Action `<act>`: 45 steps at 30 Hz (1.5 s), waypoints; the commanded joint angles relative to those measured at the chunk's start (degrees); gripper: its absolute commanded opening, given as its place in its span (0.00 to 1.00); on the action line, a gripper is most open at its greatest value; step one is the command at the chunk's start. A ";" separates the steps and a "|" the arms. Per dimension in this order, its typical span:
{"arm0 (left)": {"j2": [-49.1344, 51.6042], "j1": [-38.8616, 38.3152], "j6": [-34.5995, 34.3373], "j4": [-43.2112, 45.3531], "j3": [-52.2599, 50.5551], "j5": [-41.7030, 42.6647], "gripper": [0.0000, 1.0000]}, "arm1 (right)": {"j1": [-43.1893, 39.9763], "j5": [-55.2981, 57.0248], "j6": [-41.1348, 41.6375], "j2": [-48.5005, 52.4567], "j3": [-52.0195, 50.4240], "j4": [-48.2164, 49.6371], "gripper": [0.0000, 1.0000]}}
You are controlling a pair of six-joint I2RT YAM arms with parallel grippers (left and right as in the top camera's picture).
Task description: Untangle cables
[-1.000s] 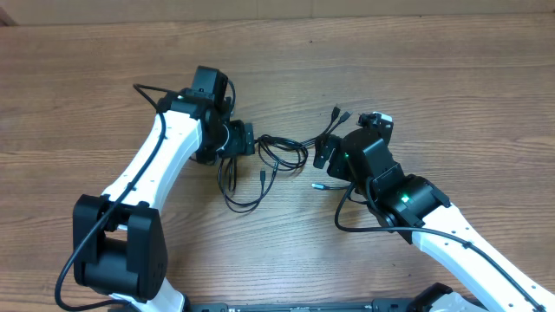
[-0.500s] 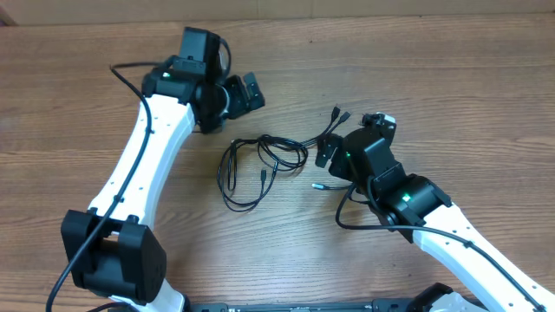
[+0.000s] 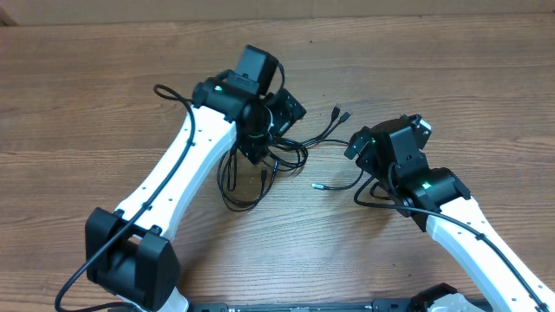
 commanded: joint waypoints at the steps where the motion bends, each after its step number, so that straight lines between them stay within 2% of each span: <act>1: 2.97 -0.28 -5.14 -2.69 -0.44 -4.52 1.00 | -0.44 0.33 0.20 0.00 0.09 -0.87 1.00; 8: 6.45 -0.28 -5.14 -4.79 -1.18 -10.38 1.00 | -0.44 0.33 0.20 0.00 0.09 -1.73 1.00; 18: 14.82 -0.31 -5.27 -3.65 -2.23 -10.40 0.99 | -0.44 0.33 0.22 0.02 0.07 -1.73 1.00; 19: 15.37 -0.31 -5.25 -3.30 -2.23 -10.43 0.94 | -0.44 0.33 0.22 0.00 0.07 -1.73 1.00; 22: 17.18 -0.31 -4.33 -1.70 -2.23 -10.47 0.39 | -0.44 0.33 0.22 0.04 0.07 -1.75 1.00; 24: 17.27 -0.28 -2.84 -1.01 -2.23 -10.80 0.07 | -0.44 0.31 0.22 0.04 0.07 -1.75 1.00; 27: 17.09 -0.15 1.01 1.01 -2.12 -11.61 0.04 | -0.44 0.31 0.22 0.04 0.07 -1.77 1.00; 30: 16.98 0.63 8.57 2.73 -1.09 -11.76 0.04 | -0.44 -0.13 0.22 0.04 0.07 -1.79 1.00; 34: 16.20 2.12 23.02 2.58 2.49 -11.69 0.04 | -0.44 -1.44 -0.33 0.04 0.07 -1.95 1.00; 39: 13.07 3.41 44.37 0.55 7.54 -10.27 0.04 | -0.55 -4.09 -4.72 -0.09 0.09 -1.90 1.00; 42: 10.45 3.56 60.70 0.00 8.35 -4.57 0.04 | -0.55 -9.22 -6.36 -0.17 0.09 -1.29 1.00; 45: 8.02 3.56 71.80 -2.08 8.35 -0.17 0.04 | -0.55 -15.93 -11.72 -0.17 0.09 1.11 1.00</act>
